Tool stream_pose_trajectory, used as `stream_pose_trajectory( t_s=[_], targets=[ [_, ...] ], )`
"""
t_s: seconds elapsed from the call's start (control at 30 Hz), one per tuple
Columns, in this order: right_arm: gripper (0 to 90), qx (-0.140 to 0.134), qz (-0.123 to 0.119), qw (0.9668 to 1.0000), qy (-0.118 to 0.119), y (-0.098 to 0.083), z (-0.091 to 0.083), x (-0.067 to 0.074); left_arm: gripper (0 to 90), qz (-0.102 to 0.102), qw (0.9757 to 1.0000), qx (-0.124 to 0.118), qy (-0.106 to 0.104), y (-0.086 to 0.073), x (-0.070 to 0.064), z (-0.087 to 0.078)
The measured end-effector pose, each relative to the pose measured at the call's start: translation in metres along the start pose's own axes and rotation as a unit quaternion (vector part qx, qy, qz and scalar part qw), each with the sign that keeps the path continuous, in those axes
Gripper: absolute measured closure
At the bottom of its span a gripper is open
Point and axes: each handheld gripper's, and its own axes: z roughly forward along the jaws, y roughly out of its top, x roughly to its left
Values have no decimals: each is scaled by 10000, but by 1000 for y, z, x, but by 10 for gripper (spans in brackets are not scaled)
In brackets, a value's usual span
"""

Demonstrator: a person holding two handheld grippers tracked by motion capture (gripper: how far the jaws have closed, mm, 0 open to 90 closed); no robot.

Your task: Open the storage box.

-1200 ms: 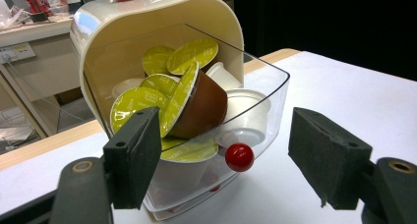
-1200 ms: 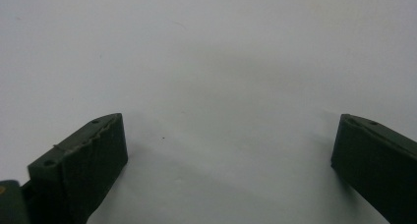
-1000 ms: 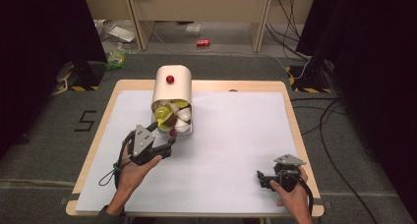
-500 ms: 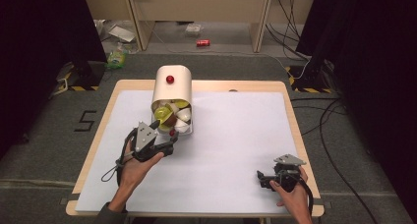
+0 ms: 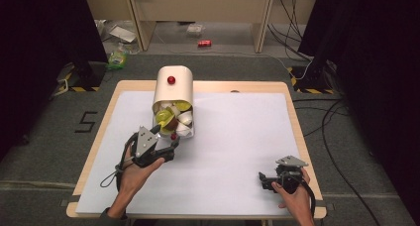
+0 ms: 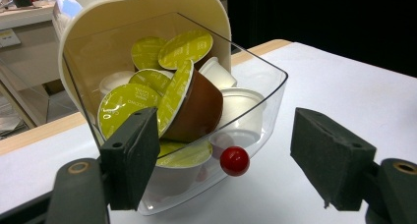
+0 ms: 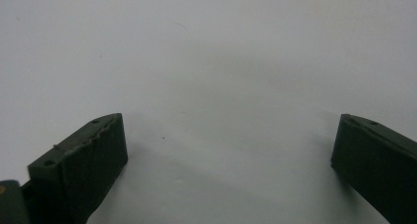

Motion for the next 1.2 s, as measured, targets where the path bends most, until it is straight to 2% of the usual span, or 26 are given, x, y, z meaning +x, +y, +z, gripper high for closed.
stream_pose_trajectory(
  t_s=[0.3,0.83,1.0,1.2],
  targets=[
    [8,-1,-3,10000,-2,0,0,0,266,53,10000,60,-12,-3,-4,-5],
    [8,0,-1,10000,0,0,0,0,265,35,9998,186,-43,-1,-5,-6],
    [8,0,-1,10000,-1,0,0,0,266,-21,9999,93,75,0,0,-2],
    [8,1,2,10000,0,0,0,0,267,14,9999,24,115,7,2,-1]
  ],
)
